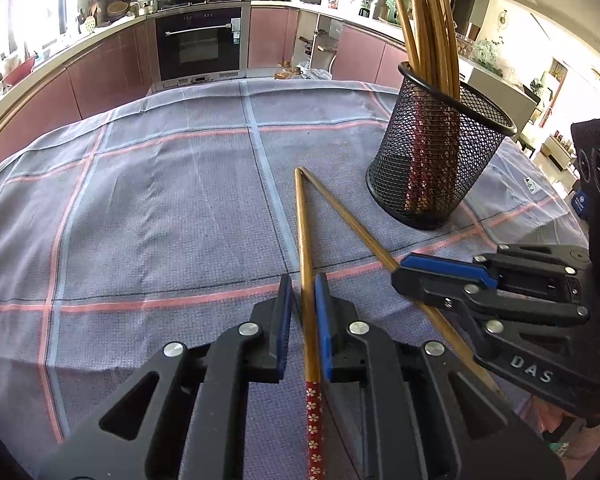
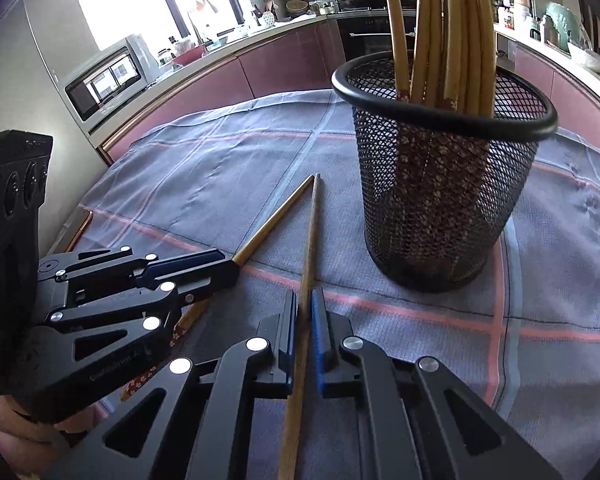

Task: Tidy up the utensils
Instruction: 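Raise the held chopsticks from the cloth with both tools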

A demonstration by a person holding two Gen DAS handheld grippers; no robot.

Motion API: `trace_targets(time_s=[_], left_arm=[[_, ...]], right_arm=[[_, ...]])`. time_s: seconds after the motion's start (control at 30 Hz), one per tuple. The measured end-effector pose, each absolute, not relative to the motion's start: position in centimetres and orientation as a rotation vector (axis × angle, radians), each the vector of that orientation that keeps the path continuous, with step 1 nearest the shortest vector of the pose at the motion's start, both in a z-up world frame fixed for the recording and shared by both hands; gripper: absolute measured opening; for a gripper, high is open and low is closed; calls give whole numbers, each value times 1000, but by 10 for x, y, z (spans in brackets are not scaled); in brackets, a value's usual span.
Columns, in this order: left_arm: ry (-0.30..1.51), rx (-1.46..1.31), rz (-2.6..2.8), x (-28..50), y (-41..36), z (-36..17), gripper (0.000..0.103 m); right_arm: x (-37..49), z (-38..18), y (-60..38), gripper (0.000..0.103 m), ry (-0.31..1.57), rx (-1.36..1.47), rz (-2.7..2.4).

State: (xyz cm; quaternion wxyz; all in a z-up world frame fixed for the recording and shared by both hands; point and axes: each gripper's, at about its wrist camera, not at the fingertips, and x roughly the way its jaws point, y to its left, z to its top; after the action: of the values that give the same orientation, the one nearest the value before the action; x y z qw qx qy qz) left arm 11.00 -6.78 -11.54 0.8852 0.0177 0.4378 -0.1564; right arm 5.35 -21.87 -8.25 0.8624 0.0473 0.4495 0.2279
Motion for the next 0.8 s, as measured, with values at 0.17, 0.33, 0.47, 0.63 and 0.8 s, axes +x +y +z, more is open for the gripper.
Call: trace_targets(time_s=[0.17, 0.33, 0.47, 0.63, 0.8], left_arm=[[911, 62, -328, 115, -73, -116, 16], [907, 104, -320, 120, -82, -116, 16], [905, 116, -312, 125, -85, -117, 14], [904, 105, -313, 126, -85, -117, 8], [900, 86, -312, 125, -84, -116, 8]], right_arm=[[52, -80, -218, 9, 939, 76, 460], [59, -79, -207, 18, 919, 12, 435], [65, -82, -204, 17, 915, -4, 431], [67, -82, -206, 9, 913, -3, 433], [66, -82, -211, 6, 921, 42, 451]])
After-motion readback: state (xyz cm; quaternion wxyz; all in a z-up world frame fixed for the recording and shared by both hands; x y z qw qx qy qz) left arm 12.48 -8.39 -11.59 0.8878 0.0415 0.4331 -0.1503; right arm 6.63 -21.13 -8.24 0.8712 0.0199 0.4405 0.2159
